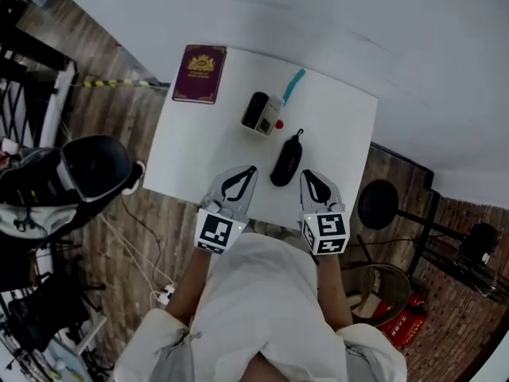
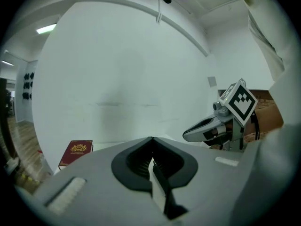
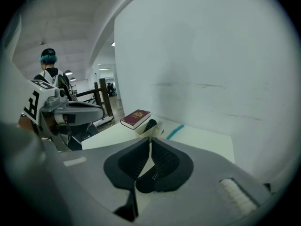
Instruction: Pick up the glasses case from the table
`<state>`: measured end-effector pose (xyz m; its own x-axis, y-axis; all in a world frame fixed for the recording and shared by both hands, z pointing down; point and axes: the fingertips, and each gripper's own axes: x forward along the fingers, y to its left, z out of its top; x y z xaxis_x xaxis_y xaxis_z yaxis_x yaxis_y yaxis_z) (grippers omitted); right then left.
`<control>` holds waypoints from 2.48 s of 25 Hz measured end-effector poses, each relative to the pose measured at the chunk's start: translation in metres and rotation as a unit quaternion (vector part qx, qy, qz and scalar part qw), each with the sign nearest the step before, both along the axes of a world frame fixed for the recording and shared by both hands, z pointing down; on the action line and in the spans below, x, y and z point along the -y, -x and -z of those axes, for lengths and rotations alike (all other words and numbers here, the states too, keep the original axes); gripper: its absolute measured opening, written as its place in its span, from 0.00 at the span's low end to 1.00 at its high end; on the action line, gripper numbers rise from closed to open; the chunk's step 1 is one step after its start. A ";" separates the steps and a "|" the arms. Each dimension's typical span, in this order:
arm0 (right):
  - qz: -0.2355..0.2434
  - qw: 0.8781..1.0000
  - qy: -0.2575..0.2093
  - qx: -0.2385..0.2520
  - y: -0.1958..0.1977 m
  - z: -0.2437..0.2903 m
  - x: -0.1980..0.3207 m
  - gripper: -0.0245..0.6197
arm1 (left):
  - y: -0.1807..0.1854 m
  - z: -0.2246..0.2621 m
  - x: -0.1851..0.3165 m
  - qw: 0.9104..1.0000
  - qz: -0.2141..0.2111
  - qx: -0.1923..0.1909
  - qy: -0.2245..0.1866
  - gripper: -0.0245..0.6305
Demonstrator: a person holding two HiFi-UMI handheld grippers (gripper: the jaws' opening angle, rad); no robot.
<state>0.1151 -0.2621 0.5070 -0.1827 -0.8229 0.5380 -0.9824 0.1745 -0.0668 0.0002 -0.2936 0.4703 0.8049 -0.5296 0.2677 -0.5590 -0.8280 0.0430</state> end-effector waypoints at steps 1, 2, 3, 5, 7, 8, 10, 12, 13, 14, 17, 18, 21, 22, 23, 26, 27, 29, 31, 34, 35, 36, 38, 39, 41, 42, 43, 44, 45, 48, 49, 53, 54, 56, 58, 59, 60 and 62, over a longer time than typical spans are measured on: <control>-0.011 1.000 0.010 0.002 -0.001 -0.007 0.002 0.07 | -0.002 -0.006 0.003 1.000 -0.009 0.002 0.005 0.06; -0.021 1.000 0.019 0.004 -0.001 -0.015 0.003 0.07 | -0.003 -0.011 0.006 1.000 -0.019 0.003 0.009 0.06; -0.033 0.999 0.028 0.008 -0.002 -0.022 0.005 0.08 | -0.005 -0.016 0.009 1.000 -0.027 0.005 0.013 0.06; -0.058 0.997 0.046 0.013 -0.004 -0.036 0.007 0.09 | -0.009 -0.025 0.014 0.999 -0.045 0.008 0.020 0.06; -0.084 0.994 0.065 0.018 -0.006 -0.051 0.007 0.11 | -0.012 -0.033 0.018 0.998 -0.062 0.012 0.027 0.06; -0.097 0.992 0.074 0.021 -0.007 -0.059 0.007 0.12 | -0.013 -0.037 0.020 0.997 -0.070 0.013 0.031 0.06; -0.120 0.988 0.089 0.026 -0.008 -0.072 0.008 0.16 | -0.014 -0.044 0.023 0.996 -0.085 0.016 0.037 0.07; -0.136 0.985 0.105 0.027 -0.008 -0.084 0.008 0.20 | -0.016 -0.052 0.025 0.994 -0.096 0.019 0.044 0.06; -0.142 0.983 0.113 0.028 -0.008 -0.091 0.009 0.22 | -0.017 -0.057 0.026 0.994 -0.100 0.021 0.048 0.06; -0.147 0.981 0.121 0.029 -0.008 -0.099 0.010 0.25 | -0.018 -0.061 0.027 0.993 -0.104 0.024 0.051 0.06; -0.160 0.976 0.143 0.031 -0.009 -0.121 0.013 0.33 | -0.021 -0.073 0.030 0.991 -0.113 0.031 0.059 0.06; -0.162 0.975 0.150 0.031 -0.010 -0.128 0.014 0.35 | -0.022 -0.076 0.030 0.991 -0.115 0.032 0.062 0.06; -0.166 0.971 0.169 0.032 -0.012 -0.145 0.017 0.40 | -0.025 -0.082 0.031 0.990 -0.119 0.034 0.068 0.07; -0.165 0.970 0.175 0.033 -0.012 -0.150 0.019 0.43 | -0.025 -0.083 0.031 0.990 -0.119 0.035 0.069 0.06; -0.164 0.969 0.181 0.034 -0.012 -0.155 0.021 0.46 | -0.025 -0.084 0.031 0.990 -0.119 0.035 0.070 0.06; -0.162 0.966 0.198 0.037 -0.013 -0.170 0.027 0.53 | -0.023 -0.088 0.032 0.990 -0.113 0.038 0.072 0.06; -0.161 0.965 0.204 0.037 -0.014 -0.174 0.028 0.54 | -0.022 -0.090 0.032 0.990 -0.111 0.040 0.074 0.06; -0.159 0.962 0.218 0.035 -0.015 -0.184 0.030 0.56 | -0.019 -0.094 0.034 0.990 -0.104 0.042 0.079 0.06; -0.158 0.959 0.231 0.035 -0.016 -0.192 0.031 0.56 | -0.016 -0.097 0.036 0.991 -0.099 0.046 0.083 0.07; -0.158 0.956 0.241 0.047 -0.016 -0.201 0.032 0.60 | -0.015 -0.100 0.037 0.990 -0.094 0.051 0.086 0.06; -0.156 0.956 0.244 0.051 -0.015 -0.202 0.033 0.60 | -0.015 -0.100 0.038 0.991 -0.092 0.051 0.087 0.06; -0.153 0.956 0.245 0.054 -0.014 -0.203 0.034 0.61 | -0.015 -0.101 0.038 0.991 -0.091 0.052 0.088 0.06; -0.147 0.955 0.248 0.062 -0.011 -0.205 0.037 0.62 | -0.016 -0.101 0.038 0.991 -0.089 0.053 0.088 0.06; -0.145 0.955 0.249 0.067 -0.009 -0.206 0.038 0.62 | -0.017 -0.101 0.038 0.991 -0.088 0.054 0.088 0.07; -0.142 0.954 0.252 0.078 -0.005 -0.209 0.040 0.62 | -0.017 -0.102 0.037 0.991 -0.087 0.054 0.089 0.06; -0.141 0.954 0.254 0.081 -0.003 -0.210 0.041 0.62 | -0.017 -0.102 0.036 0.991 -0.087 0.055 0.089 0.06; -0.140 0.953 0.255 0.084 -0.003 -0.210 0.042 0.61 | -0.017 -0.102 0.036 0.991 -0.086 0.055 0.089 0.06; -0.139 0.953 0.256 0.085 -0.002 -0.211 0.042 0.60 | -0.016 -0.102 0.036 0.991 -0.085 0.055 0.088 0.07; -0.138 0.953 0.257 0.087 -0.002 -0.211 0.042 0.60 | -0.016 -0.102 0.036 0.991 -0.083 0.056 0.088 0.06; -0.131 0.952 0.260 0.095 0.002 -0.210 0.042 0.58 | -0.012 -0.102 0.036 0.991 -0.078 0.057 0.088 0.06; -0.129 0.952 0.259 0.098 0.003 -0.210 0.042 0.56 | -0.011 -0.102 0.036 0.992 -0.077 0.057 0.088 0.06; -0.121 0.953 0.259 0.096 0.008 -0.209 0.040 0.54 | -0.006 -0.102 0.033 0.992 -0.071 0.056 0.087 0.06; -0.120 0.954 0.260 0.095 0.009 -0.209 0.039 0.53 | -0.005 -0.102 0.033 0.992 -0.070 0.055 0.086 0.06; -0.118 0.954 0.259 0.099 0.011 -0.209 0.039 0.53 | -0.004 -0.101 0.032 0.992 -0.069 0.055 0.086 0.06; -0.115 0.954 0.254 0.110 0.012 -0.208 0.040 0.51 | -0.002 -0.101 0.032 0.993 -0.068 0.055 0.084 0.06; -0.114 0.954 0.251 0.114 0.013 -0.207 0.040 0.51 | -0.001 -0.101 0.031 0.993 -0.067 0.055 0.084 0.07; -0.112 0.956 0.247 0.116 0.013 -0.206 0.040 0.50 | 0.000 -0.101 0.031 0.993 -0.066 0.055 0.083 0.06; -0.107 0.959 0.238 0.112 0.014 -0.203 0.039 0.50 | 0.003 -0.100 0.031 0.993 -0.064 0.055 0.082 0.06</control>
